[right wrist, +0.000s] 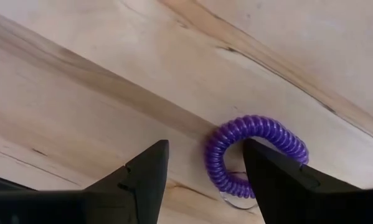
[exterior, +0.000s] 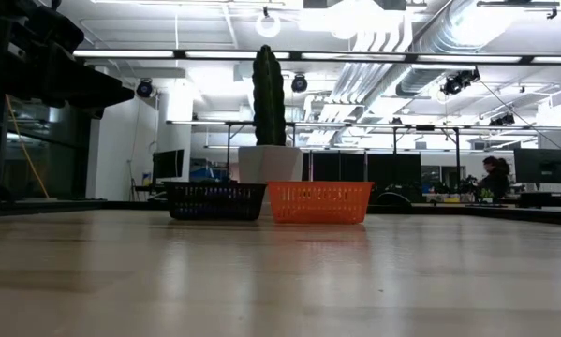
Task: Sort spring keychains
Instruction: Put the purple spring keychain in the black bin
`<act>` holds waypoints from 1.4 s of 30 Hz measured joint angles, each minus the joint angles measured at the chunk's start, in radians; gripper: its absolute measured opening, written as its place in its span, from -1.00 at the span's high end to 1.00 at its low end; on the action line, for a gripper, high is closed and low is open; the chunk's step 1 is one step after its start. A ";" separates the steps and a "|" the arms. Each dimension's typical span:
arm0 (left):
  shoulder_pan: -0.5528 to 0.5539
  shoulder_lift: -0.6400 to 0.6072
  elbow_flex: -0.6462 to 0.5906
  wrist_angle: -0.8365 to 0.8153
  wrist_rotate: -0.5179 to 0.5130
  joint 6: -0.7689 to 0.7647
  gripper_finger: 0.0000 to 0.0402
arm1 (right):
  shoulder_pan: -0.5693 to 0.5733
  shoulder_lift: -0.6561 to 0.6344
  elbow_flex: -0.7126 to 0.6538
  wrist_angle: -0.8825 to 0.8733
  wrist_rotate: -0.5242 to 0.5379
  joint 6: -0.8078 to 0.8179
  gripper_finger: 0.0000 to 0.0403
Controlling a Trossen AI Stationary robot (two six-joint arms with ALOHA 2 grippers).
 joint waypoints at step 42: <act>0.000 0.000 0.000 0.000 0.000 0.000 0.22 | -0.023 0.013 0.036 -0.054 0.103 -0.017 0.89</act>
